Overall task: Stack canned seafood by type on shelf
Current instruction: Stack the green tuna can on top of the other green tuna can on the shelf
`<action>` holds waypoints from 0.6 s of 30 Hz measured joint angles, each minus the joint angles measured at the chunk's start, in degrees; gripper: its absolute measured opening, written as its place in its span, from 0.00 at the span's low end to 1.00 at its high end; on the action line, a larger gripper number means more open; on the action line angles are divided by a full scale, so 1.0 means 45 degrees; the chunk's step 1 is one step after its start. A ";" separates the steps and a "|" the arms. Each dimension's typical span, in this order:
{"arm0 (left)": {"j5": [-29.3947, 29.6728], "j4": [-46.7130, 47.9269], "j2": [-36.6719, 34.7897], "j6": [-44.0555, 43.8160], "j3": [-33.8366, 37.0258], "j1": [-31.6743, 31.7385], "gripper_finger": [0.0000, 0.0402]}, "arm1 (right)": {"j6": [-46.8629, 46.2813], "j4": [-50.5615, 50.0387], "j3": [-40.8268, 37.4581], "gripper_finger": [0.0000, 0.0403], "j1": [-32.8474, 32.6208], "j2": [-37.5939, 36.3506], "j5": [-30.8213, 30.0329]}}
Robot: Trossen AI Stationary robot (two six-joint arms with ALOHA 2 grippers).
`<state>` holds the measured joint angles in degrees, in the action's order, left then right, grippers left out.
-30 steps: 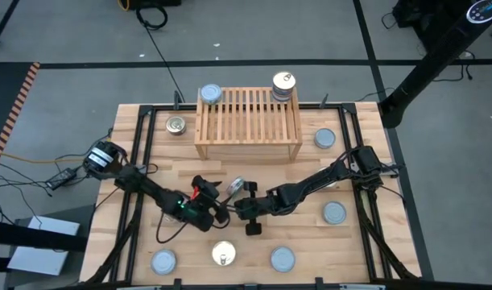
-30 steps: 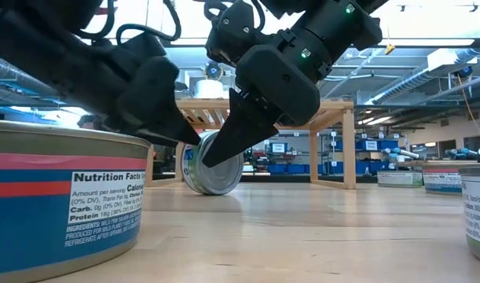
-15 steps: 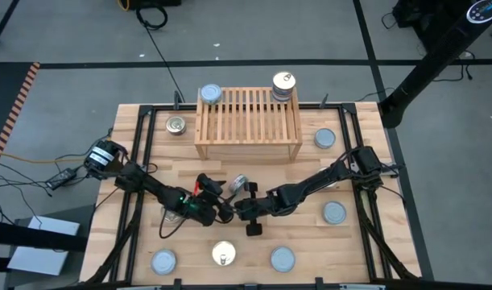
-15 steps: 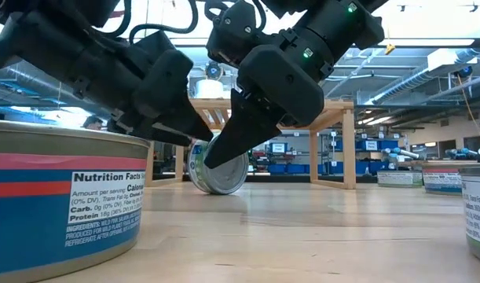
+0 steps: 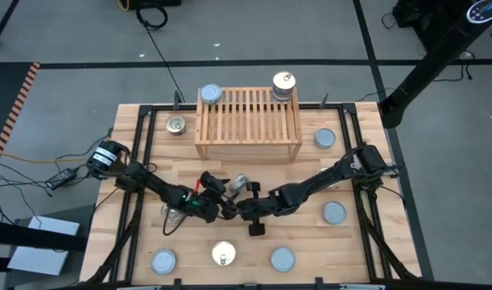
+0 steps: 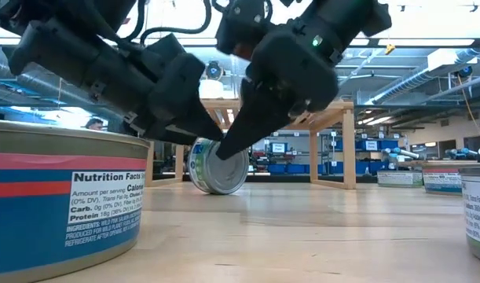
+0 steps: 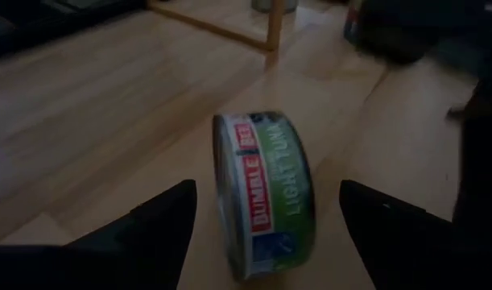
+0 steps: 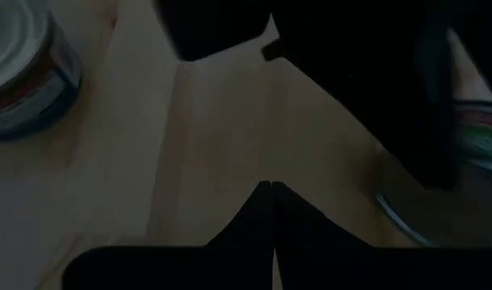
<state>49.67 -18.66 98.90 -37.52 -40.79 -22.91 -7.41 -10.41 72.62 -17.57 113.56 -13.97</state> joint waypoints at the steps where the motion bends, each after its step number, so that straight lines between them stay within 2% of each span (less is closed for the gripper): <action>1: -0.0036 0.0083 0.0014 -0.0005 0.0016 0.0043 0.77 | -0.0022 -0.0083 0.0000 0.02 -0.0038 -0.0060 -0.0016; 5: -0.0114 0.0032 0.0134 -0.0037 0.0023 0.0134 0.76 | -0.0021 -0.0333 0.0000 0.02 -0.0270 -0.0398 -0.0344; 9: -0.0195 -0.0242 0.0129 0.0018 0.0021 0.0114 0.69 | -0.0030 -0.0799 0.0000 0.02 -0.0459 -0.0589 -0.0736; 18: -0.0614 -0.0609 0.0127 0.0606 0.0015 0.0066 0.37 | -0.0081 -0.1250 0.0000 0.02 -0.0595 -0.0598 -0.0974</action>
<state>46.91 -21.40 99.47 -34.80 -40.72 -22.61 -7.77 -16.04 72.62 -20.25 110.87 -18.35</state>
